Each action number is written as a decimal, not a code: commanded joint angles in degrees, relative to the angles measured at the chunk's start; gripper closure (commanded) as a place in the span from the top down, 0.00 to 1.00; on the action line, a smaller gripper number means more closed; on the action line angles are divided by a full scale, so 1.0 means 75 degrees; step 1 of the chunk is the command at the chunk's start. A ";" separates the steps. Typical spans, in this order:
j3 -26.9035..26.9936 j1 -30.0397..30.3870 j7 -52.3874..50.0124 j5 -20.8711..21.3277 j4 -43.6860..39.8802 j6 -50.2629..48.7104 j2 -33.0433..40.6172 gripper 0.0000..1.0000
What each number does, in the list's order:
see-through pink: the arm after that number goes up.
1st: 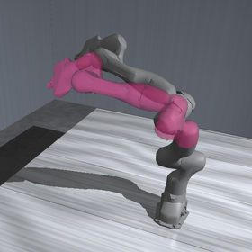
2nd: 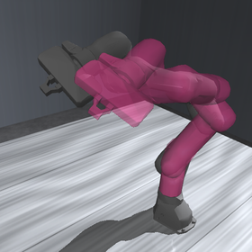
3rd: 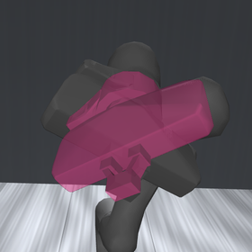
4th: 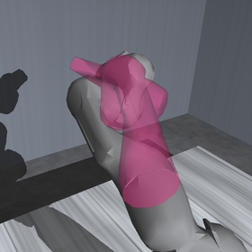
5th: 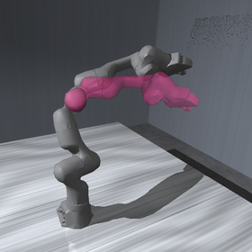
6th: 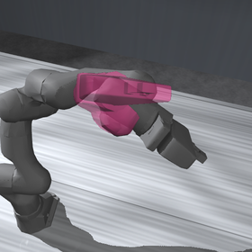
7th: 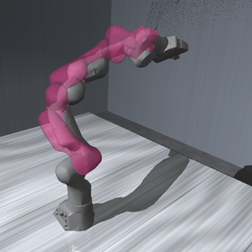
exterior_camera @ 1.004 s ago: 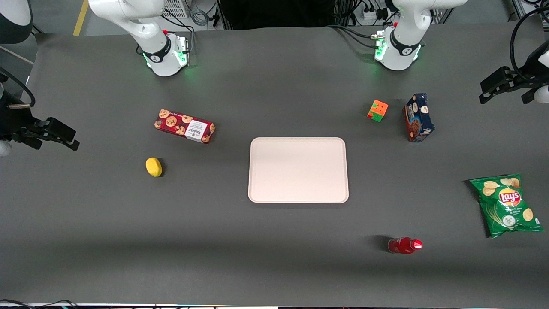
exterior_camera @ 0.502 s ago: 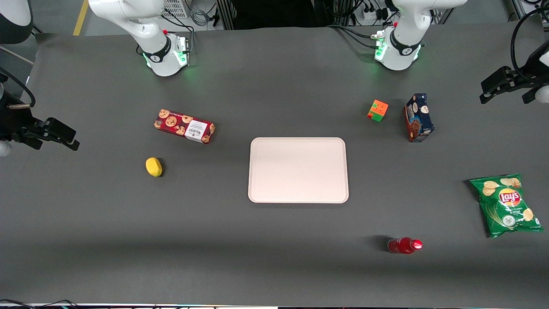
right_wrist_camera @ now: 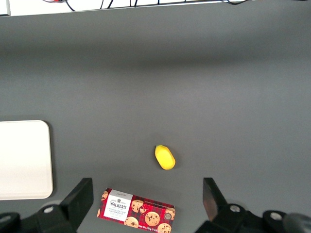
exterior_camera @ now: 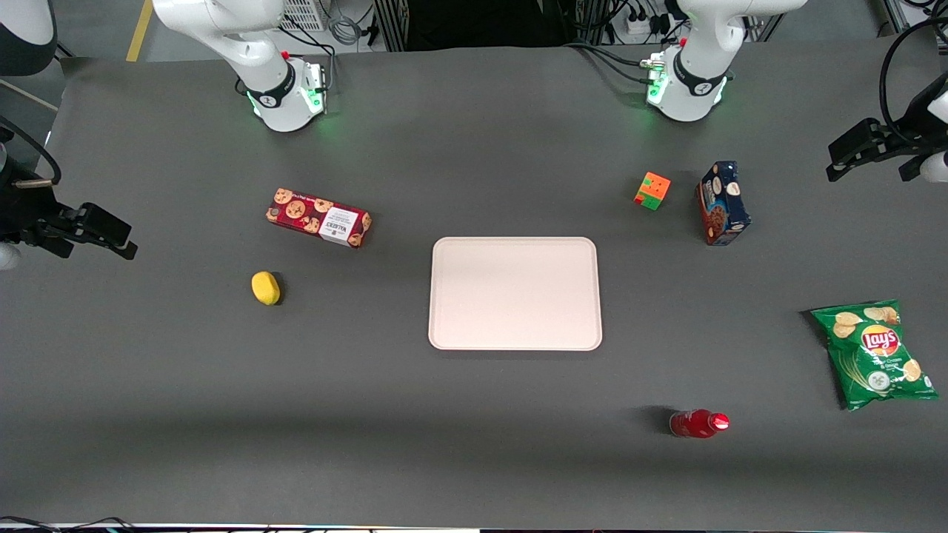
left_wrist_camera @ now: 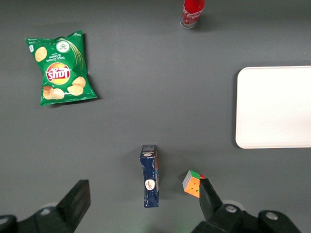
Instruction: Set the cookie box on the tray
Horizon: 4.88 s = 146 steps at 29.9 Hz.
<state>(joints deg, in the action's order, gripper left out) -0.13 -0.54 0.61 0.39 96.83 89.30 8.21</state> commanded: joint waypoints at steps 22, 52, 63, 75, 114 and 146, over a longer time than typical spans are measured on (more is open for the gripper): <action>0.0287 0.0037 0.0704 0.0358 0.0271 -0.2508 0.1014 1.00; 0.0287 0.0037 0.0704 0.0534 0.7314 0.5271 0.0148 1.00; 0.0287 0.0037 0.0715 0.0628 0.7538 0.5789 -0.0216 0.69; 0.0299 0.0049 0.0704 0.0628 0.7468 0.5707 -0.0239 0.05; -0.1375 -0.0010 -0.1720 -0.0544 -0.0782 -0.0985 -0.0624 0.03; -0.3638 -0.0162 -0.4240 0.0380 -0.0736 0.3022 -0.5172 0.04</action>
<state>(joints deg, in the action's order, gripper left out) -24.60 -1.13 -25.05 -1.48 93.17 109.77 -27.00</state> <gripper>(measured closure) 0.938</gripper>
